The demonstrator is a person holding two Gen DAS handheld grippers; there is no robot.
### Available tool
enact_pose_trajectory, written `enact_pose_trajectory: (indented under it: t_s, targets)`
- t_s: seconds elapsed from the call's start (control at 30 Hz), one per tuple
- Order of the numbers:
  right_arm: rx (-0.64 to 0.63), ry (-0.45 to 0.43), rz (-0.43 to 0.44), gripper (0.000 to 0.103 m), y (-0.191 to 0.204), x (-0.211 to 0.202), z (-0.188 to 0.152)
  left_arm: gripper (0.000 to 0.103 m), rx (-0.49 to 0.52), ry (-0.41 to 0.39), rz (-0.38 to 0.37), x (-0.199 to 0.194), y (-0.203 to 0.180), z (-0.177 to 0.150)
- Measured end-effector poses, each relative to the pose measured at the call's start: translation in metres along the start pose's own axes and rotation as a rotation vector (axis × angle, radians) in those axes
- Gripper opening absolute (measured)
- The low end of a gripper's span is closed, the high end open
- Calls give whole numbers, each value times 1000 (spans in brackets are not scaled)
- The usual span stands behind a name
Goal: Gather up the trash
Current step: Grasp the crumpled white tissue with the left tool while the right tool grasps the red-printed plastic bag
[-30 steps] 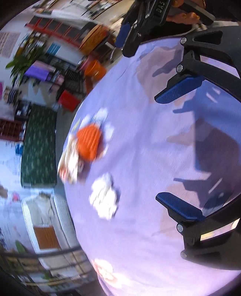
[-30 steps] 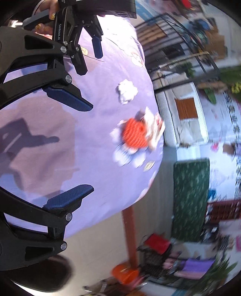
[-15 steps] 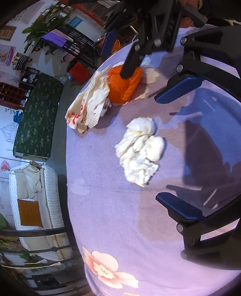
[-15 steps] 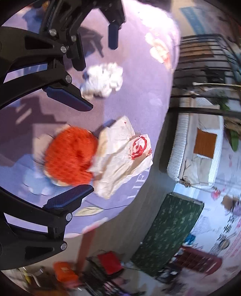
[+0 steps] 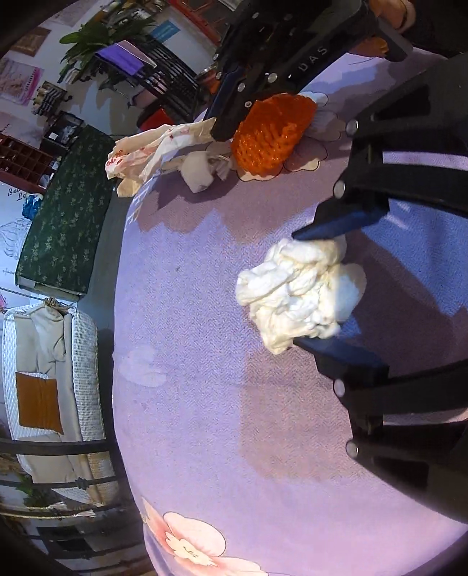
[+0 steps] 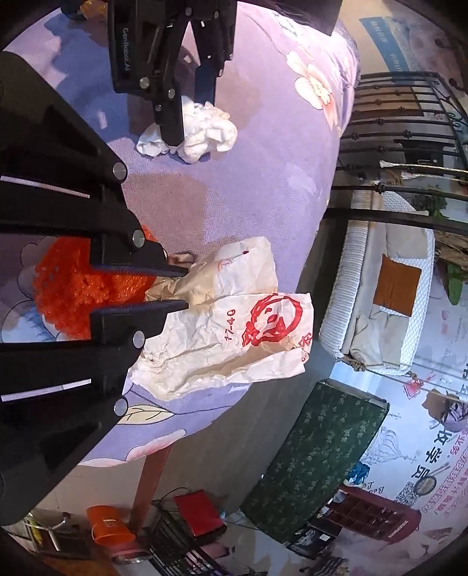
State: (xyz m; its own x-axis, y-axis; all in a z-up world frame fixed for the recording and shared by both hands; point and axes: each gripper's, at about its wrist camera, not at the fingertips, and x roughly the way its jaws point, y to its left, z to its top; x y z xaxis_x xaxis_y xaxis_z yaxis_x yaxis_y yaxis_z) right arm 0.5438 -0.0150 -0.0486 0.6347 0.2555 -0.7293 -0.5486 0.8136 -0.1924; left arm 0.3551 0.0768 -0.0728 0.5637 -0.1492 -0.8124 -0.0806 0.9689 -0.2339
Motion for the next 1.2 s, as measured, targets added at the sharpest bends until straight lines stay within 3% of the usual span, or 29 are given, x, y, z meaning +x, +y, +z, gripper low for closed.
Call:
enact_pose_trajectory:
  t_s: [0.27, 0.3, 0.33, 0.4, 0.63, 0.73, 0.77, 0.8, 0.83, 0.87, 0.9, 1.0, 1.07, 1.13, 1.2]
  targets:
    - [43, -115, -15, 12, 7, -58, -9, 35, -11, -59, -16, -31, -5, -15]
    - [46, -123, -16, 12, 8, -64, -10, 32, -13, -66, -26, -37, -5, -18]
    - [56, -132, -18, 12, 9, -73, -14, 20, -13, -69, -33, -41, -6, -21]
    - [80, -138, -18, 12, 10, -89, -22, 10, -3, -72, -38, -49, -7, -26]
    - [155, -166, -27, 12, 17, -146, -60, 9, 46, -106, -39, -72, -16, -50]
    - [183, -175, -25, 12, 17, -165, -76, 10, 40, -79, -41, -66, -14, -52]
    - [193, -178, -28, 12, 16, -172, -83, 14, 22, -73, -48, -62, -11, -50]
    - [201, -179, -29, 12, 17, -177, -86, 39, -2, -78, -41, -57, -9, -46]
    - [211, -176, -28, 12, 17, -183, -92, 77, -11, -88, -27, -54, -8, -43]
    - [219, -174, -29, 12, 16, -188, -97, 85, -11, -99, -19, -52, -9, -41]
    - [226, -174, -32, 12, 16, -192, -102, 86, 1, -111, -2, -46, -12, -36]
    - [255, -177, -39, 12, 12, -208, -118, 86, 68, -87, 75, -29, -28, -31]
    - [275, -178, -50, 12, 11, -218, -128, 80, 105, -58, 101, -14, -35, -28]
    - [292, -178, -63, 12, 8, -226, -138, 54, 136, -29, 144, 1, -39, -27]
    - [313, -179, -74, 12, 6, -235, -150, 46, 133, -11, 166, 7, -39, -28]
